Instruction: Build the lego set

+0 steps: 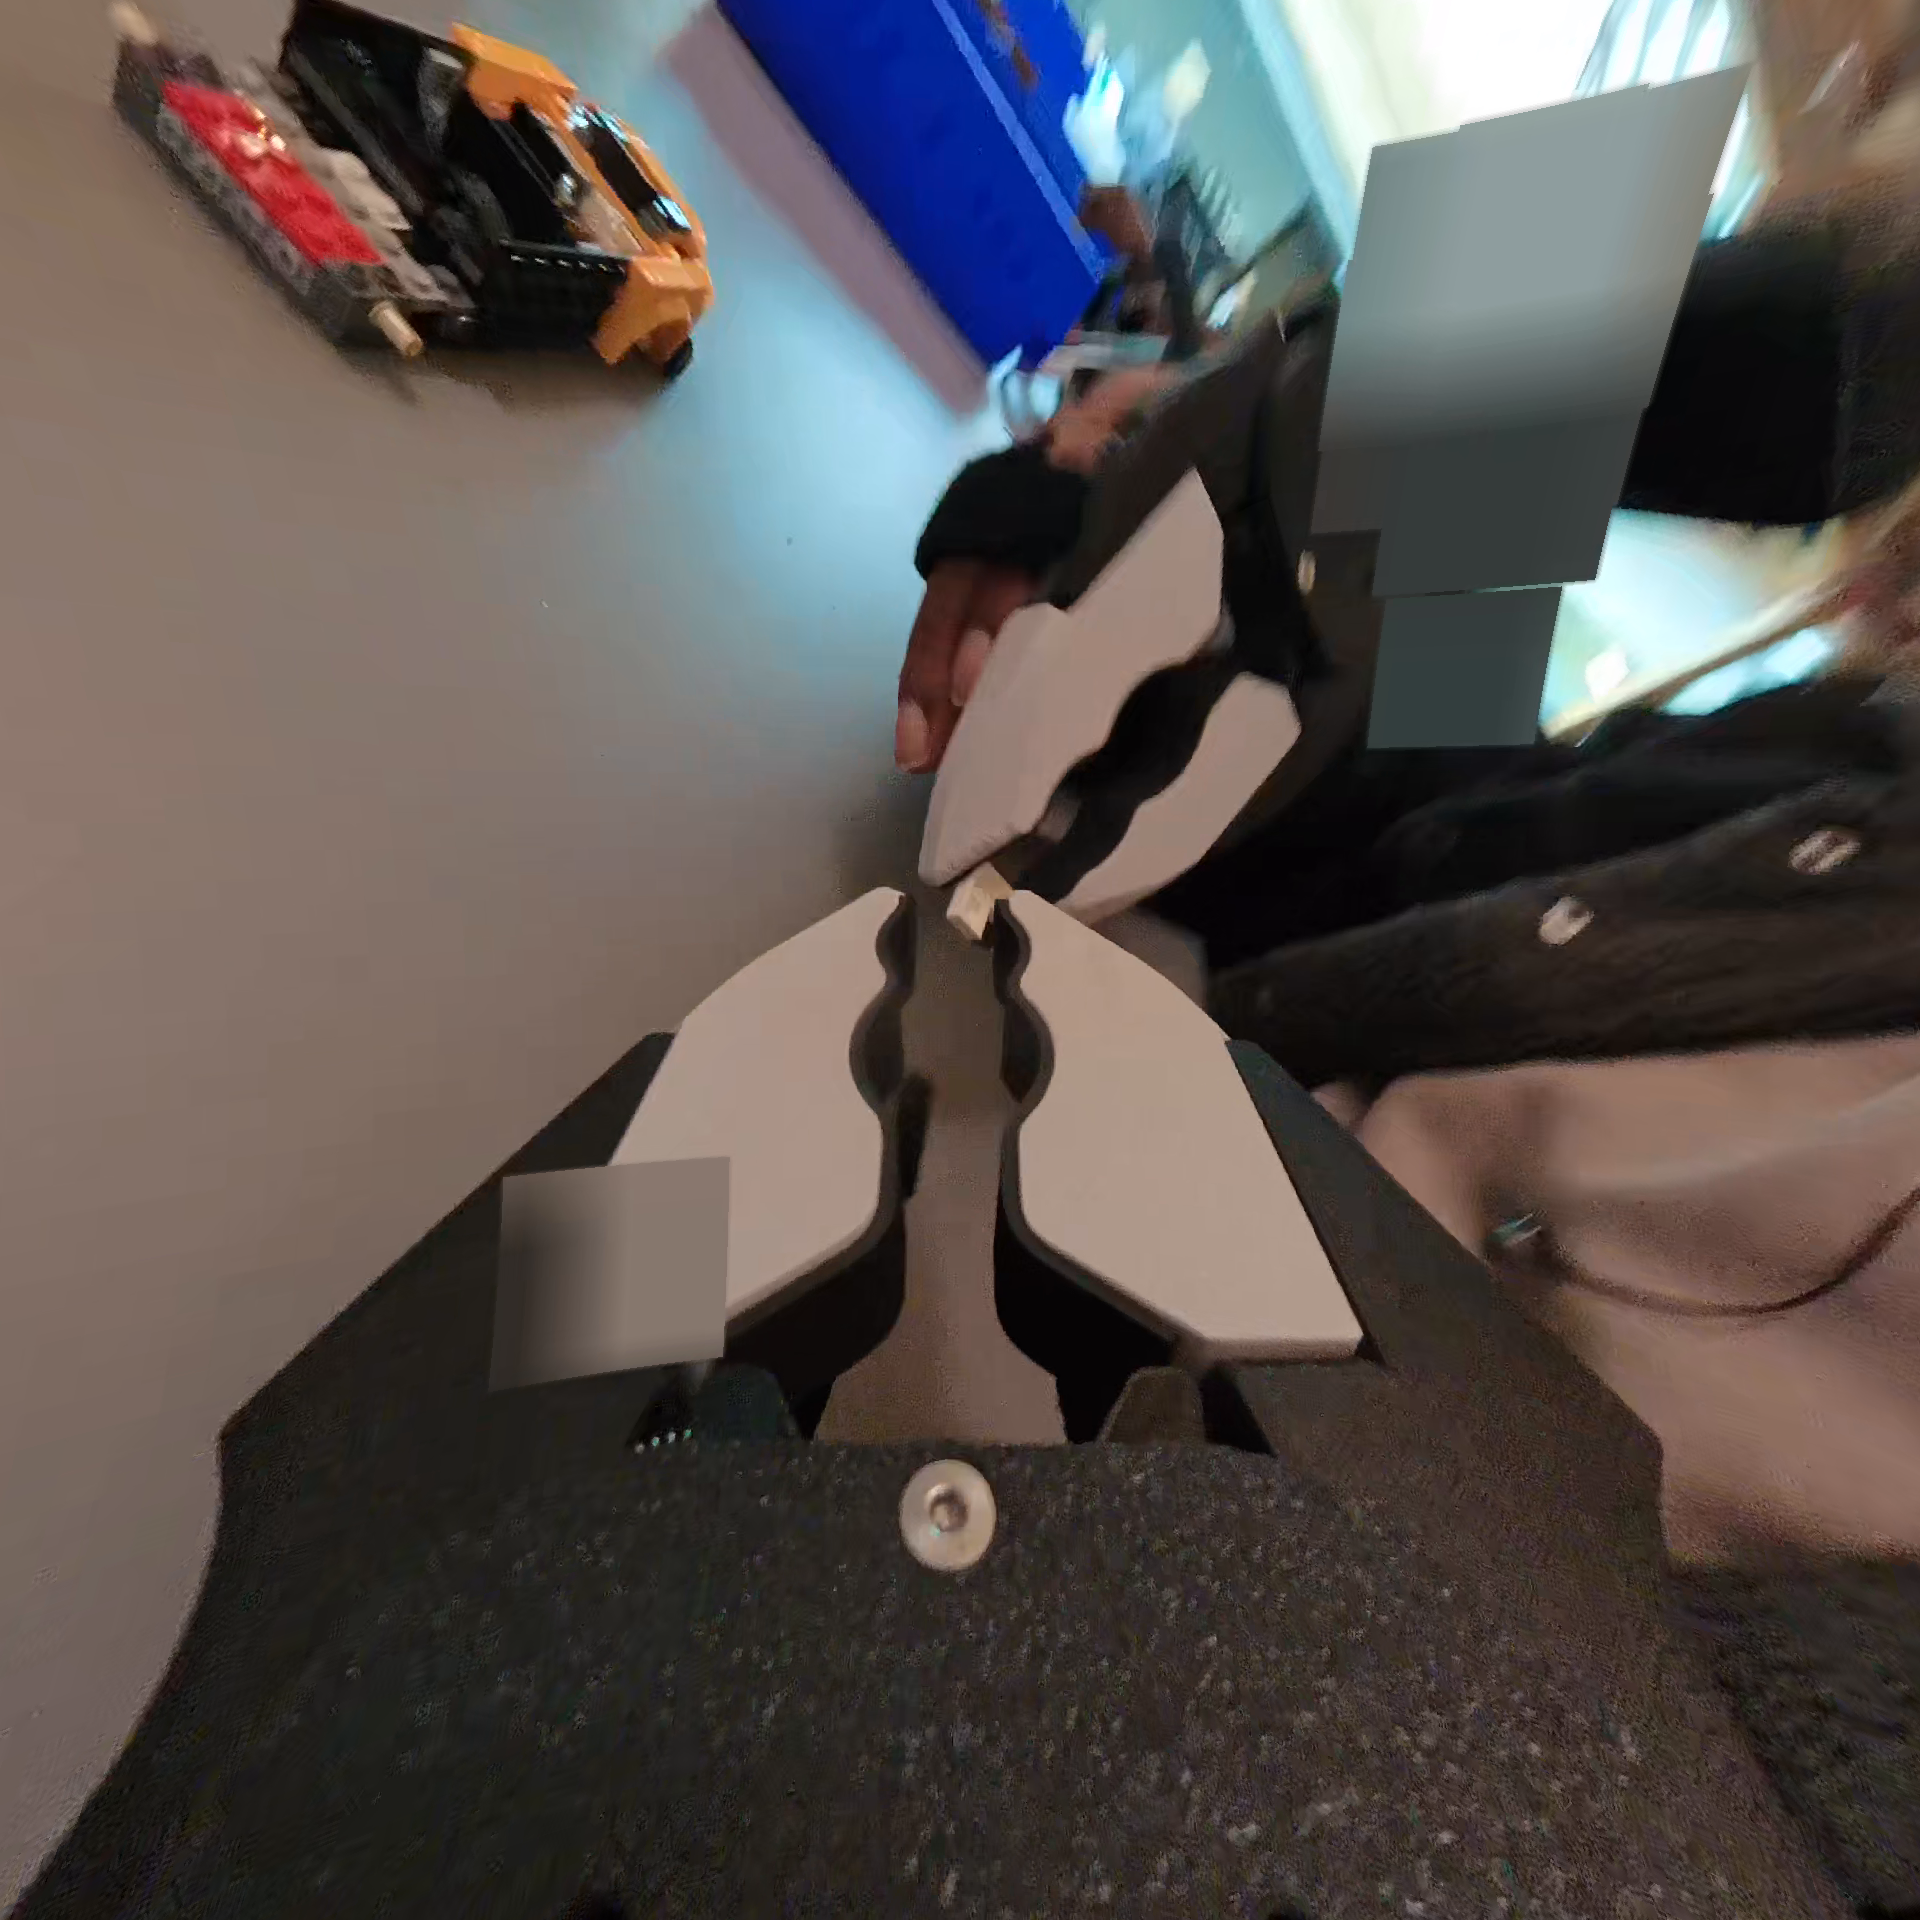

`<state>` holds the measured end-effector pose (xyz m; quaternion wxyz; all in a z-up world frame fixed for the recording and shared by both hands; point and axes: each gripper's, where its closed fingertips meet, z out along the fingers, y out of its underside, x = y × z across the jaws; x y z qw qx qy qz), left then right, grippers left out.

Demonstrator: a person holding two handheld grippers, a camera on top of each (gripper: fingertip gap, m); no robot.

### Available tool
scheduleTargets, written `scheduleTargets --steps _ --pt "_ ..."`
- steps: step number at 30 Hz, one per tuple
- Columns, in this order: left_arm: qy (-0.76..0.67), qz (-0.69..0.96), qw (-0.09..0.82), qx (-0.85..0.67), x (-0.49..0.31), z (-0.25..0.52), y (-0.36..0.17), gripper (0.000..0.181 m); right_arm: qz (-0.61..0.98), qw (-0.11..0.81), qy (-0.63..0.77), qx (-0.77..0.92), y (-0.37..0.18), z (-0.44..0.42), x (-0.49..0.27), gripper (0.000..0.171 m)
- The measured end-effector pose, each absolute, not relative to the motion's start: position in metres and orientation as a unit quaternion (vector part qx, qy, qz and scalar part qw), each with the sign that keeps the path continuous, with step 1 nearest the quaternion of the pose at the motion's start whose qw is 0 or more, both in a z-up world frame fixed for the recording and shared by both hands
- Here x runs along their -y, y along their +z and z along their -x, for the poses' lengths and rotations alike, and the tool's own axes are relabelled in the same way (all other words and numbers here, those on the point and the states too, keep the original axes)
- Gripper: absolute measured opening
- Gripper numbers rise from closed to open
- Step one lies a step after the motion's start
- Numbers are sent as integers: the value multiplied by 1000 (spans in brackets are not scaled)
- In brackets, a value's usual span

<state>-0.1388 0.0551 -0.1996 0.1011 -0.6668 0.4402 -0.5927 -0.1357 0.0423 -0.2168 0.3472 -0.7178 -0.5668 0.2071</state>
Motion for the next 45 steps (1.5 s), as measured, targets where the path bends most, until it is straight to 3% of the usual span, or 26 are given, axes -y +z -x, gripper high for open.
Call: scheduleTargets --steps 5,11,38,45 --pt "-457 613 180 -619 -36 144 -218 15 756 267 253 541 -243 149 -13 17" --pt "-395 568 165 -703 -13 148 -241 10 765 239 242 547 -257 147 -7 17" --pt "-314 558 181 -747 -8 146 -257 7 748 251 193 584 -256 145 -7 24" --pt "-308 559 179 -748 -8 146 -258 8 744 257 197 585 -256 147 -7 17"
